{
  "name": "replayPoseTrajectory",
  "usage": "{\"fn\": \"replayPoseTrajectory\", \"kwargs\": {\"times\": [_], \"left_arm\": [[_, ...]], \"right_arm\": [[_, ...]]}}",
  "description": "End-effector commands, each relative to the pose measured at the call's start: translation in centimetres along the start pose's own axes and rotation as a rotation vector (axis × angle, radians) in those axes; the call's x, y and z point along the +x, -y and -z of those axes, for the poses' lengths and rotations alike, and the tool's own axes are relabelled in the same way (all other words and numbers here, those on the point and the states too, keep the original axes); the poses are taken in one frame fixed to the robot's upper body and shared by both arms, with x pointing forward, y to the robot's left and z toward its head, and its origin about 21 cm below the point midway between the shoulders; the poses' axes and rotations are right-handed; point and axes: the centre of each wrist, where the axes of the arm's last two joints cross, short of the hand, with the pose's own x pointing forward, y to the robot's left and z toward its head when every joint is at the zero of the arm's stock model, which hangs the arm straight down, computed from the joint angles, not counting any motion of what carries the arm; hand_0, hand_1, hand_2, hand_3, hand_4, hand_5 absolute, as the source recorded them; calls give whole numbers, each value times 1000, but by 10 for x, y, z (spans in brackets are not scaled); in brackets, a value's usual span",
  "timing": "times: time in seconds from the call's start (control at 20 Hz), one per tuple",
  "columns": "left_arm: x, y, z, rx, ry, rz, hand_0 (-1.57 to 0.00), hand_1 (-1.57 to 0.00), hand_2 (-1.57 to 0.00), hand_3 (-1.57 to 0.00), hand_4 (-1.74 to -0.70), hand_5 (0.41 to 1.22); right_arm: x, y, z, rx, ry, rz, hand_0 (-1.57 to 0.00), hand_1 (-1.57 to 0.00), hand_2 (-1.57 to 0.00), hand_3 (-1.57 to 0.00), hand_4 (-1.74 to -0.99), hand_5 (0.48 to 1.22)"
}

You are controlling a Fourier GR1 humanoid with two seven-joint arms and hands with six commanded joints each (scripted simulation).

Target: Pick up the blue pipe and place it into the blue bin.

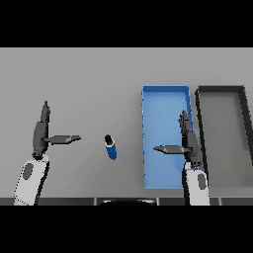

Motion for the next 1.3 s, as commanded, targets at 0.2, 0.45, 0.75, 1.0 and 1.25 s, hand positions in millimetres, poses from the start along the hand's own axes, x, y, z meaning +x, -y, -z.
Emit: {"fn": "replayPoseTrajectory", "kwargs": {"times": [0.2,0.45,0.75,1.0,1.25], "left_arm": [[0,1,-2,-1,11,0,1,1,1,1,-966,593],[-13,-38,-15,-250,73,167,1,1,1,1,-959,590],[-10,-39,-21,-405,94,147,1,1,1,1,-976,584],[-3,-20,-43,-605,67,163,1,1,1,1,-1071,522],[-4,18,-57,-741,15,191,1,1,1,1,-1137,464]], "right_arm": [[0,1,-2,-1,2,0,1,1,1,1,-1205,629],[12,25,-28,92,141,-289,1,1,1,1,-1197,626],[14,19,-32,108,123,-311,1,1,1,1,-1192,621],[15,21,-29,109,126,-323,1,1,1,1,-1174,616],[15,22,-32,99,110,-313,1,1,1,1,-1189,619]]}}
